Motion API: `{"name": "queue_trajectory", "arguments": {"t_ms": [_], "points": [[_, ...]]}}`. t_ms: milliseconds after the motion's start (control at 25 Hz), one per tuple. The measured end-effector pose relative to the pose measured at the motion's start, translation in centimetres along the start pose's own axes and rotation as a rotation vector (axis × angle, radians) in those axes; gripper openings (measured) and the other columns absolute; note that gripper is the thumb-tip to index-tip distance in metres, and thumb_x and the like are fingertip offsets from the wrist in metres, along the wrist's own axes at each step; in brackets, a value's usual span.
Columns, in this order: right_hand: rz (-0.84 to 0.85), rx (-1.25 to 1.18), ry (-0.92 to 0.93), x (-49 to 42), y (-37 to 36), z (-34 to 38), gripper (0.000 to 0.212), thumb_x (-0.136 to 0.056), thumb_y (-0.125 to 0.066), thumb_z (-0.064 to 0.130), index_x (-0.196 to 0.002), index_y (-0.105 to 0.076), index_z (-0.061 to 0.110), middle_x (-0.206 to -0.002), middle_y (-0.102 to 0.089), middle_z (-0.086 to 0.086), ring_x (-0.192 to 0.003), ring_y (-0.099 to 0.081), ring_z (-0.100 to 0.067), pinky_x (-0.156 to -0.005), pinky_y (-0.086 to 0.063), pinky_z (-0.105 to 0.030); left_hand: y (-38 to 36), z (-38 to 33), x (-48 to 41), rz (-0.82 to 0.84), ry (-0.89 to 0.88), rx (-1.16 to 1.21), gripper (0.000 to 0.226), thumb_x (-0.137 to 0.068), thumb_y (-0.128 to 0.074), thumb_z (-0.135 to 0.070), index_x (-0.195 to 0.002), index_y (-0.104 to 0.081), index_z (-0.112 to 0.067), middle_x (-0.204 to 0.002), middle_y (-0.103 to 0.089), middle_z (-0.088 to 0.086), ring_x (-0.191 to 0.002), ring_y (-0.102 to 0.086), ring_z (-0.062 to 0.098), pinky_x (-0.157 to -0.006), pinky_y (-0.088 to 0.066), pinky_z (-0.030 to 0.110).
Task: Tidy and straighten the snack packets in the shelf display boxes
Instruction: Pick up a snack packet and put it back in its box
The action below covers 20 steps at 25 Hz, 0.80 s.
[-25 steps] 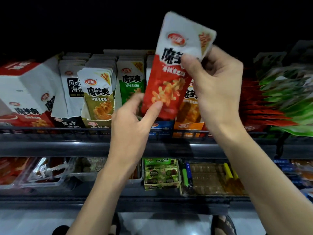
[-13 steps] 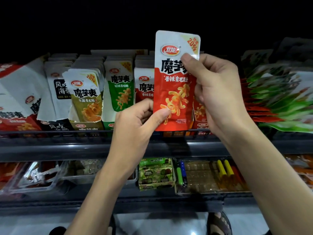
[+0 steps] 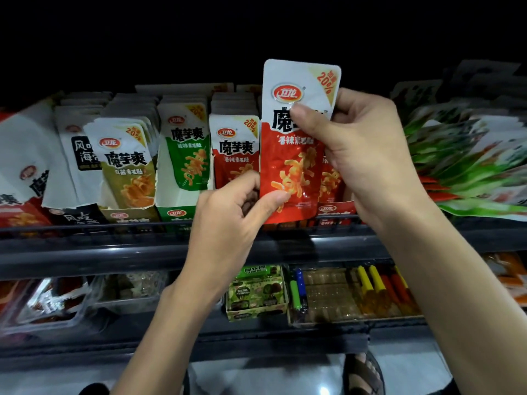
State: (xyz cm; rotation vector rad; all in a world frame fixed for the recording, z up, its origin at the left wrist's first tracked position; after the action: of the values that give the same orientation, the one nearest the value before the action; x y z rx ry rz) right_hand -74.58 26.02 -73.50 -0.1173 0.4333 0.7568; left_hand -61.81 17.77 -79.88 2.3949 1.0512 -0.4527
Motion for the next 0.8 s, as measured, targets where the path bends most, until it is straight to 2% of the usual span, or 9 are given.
{"name": "queue_trajectory", "arguments": {"t_ms": [120, 200, 280, 360, 440, 520, 600, 720, 800], "points": [[-0.114, -0.008, 0.043, -0.2, 1.4, 0.2, 0.020, -0.091, -0.069, 0.016, -0.109, -0.069, 0.005, -0.097, -0.076, -0.003, -0.078, -0.071, -0.003, -0.065, -0.051, -0.016, -0.3, 0.3, -0.1, 0.009, -0.004, -0.045, 0.015, -0.089, -0.068, -0.025, -0.102, -0.070, -0.017, -0.083, -0.067, -0.011, -0.069, -0.059, 0.007, -0.063, -0.052, 0.021], [-0.235, -0.059, 0.097, -0.6, 3.5, 0.6, 0.018, -0.094, -0.066, 0.014, -0.108, -0.067, 0.002, -0.092, -0.074, 0.002, -0.074, -0.069, -0.001, -0.066, -0.049, -0.015, -0.2, 0.5, -0.2, -0.022, -0.031, -0.154, 0.012, -0.089, -0.069, -0.023, -0.101, -0.071, -0.022, -0.078, -0.063, -0.016, -0.064, -0.053, 0.007, -0.059, -0.046, 0.020], [-0.347, -0.071, 0.161, -1.0, 5.9, 0.7, 0.016, -0.096, -0.063, 0.013, -0.107, -0.062, 0.002, -0.083, -0.066, 0.008, -0.065, -0.059, 0.004, -0.063, -0.044, -0.013, -0.2, 0.3, -0.3, -0.040, -0.090, -0.313, 0.008, -0.090, -0.067, -0.024, -0.096, -0.071, -0.026, -0.079, -0.061, -0.021, -0.065, -0.052, 0.003, -0.058, -0.039, 0.016], [-0.408, -0.011, 0.204, -1.1, 7.3, 0.2, 0.017, -0.096, -0.063, 0.019, -0.107, -0.058, 0.006, -0.084, -0.063, 0.008, -0.071, -0.056, 0.002, -0.064, -0.043, -0.017, -0.7, 0.2, -0.3, -0.021, -0.145, -0.445, 0.009, -0.091, -0.065, -0.026, -0.099, -0.070, -0.027, -0.091, -0.062, -0.020, -0.073, -0.052, 0.000, -0.063, -0.041, 0.020], [-0.423, 0.054, 0.202, -1.0, 7.7, -1.1, 0.020, -0.096, -0.063, 0.021, -0.109, -0.056, 0.008, -0.093, -0.067, 0.002, -0.080, -0.060, -0.004, -0.068, -0.045, -0.020, -1.6, 0.2, -0.3, 0.021, -0.198, -0.563, 0.014, -0.091, -0.065, -0.028, -0.105, -0.069, -0.026, -0.104, -0.062, -0.016, -0.092, -0.052, 0.003, -0.074, -0.045, 0.026], [-0.424, 0.147, 0.168, -0.9, 7.6, -2.6, 0.022, -0.096, -0.063, 0.022, -0.111, -0.055, 0.007, -0.101, -0.069, -0.001, -0.087, -0.065, -0.006, -0.071, -0.048, -0.021, -2.8, 0.4, -0.2, 0.085, -0.245, -0.646, 0.022, -0.091, -0.065, -0.029, -0.112, -0.067, -0.024, -0.111, -0.061, -0.011, -0.103, -0.049, 0.012, -0.083, -0.040, 0.031], [-0.414, 0.237, 0.126, -0.9, 7.4, -3.9, 0.021, -0.096, -0.063, 0.025, -0.110, -0.056, 0.011, -0.102, -0.070, 0.003, -0.092, -0.066, -0.006, -0.075, -0.053, -0.025, -4.0, 0.6, -0.1, 0.136, -0.275, -0.716, 0.030, -0.091, -0.063, -0.032, -0.120, -0.064, -0.024, -0.115, -0.061, -0.008, -0.107, -0.046, 0.017, -0.086, -0.033, 0.033], [-0.362, 0.450, 0.089, -1.3, 6.8, -5.0, 0.018, -0.095, -0.062, 0.029, -0.109, -0.060, 0.018, -0.098, -0.070, 0.006, -0.092, -0.068, -0.010, -0.082, -0.057, -0.041, -5.0, 1.0, -0.2, 0.178, -0.278, -0.779, 0.038, -0.091, -0.057, -0.038, -0.126, -0.061, -0.025, -0.118, -0.061, -0.006, -0.108, -0.045, 0.019, -0.086, -0.033, 0.035], [-0.281, 0.614, 0.027, -1.7, 6.2, -5.7, 0.015, -0.095, -0.063, 0.023, -0.109, -0.059, 0.019, -0.093, -0.070, 0.005, -0.086, -0.069, -0.013, -0.081, -0.058, -0.041, -5.5, 1.1, -0.2, 0.194, -0.278, -0.788, 0.038, -0.091, -0.056, -0.038, -0.127, -0.061, -0.025, -0.116, -0.061, -0.006, -0.107, -0.045, 0.020, -0.086, -0.033, 0.036]]}}
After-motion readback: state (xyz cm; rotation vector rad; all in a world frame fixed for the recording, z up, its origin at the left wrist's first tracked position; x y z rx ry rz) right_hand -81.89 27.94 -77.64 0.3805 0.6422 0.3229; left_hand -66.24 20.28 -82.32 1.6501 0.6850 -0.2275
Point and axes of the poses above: each hand's wrist, its own x-axis away from the middle knuckle, its own y-axis out of the back of the hand, z = x × y, the point moved 8 cm from there along -x, towards the middle knuckle
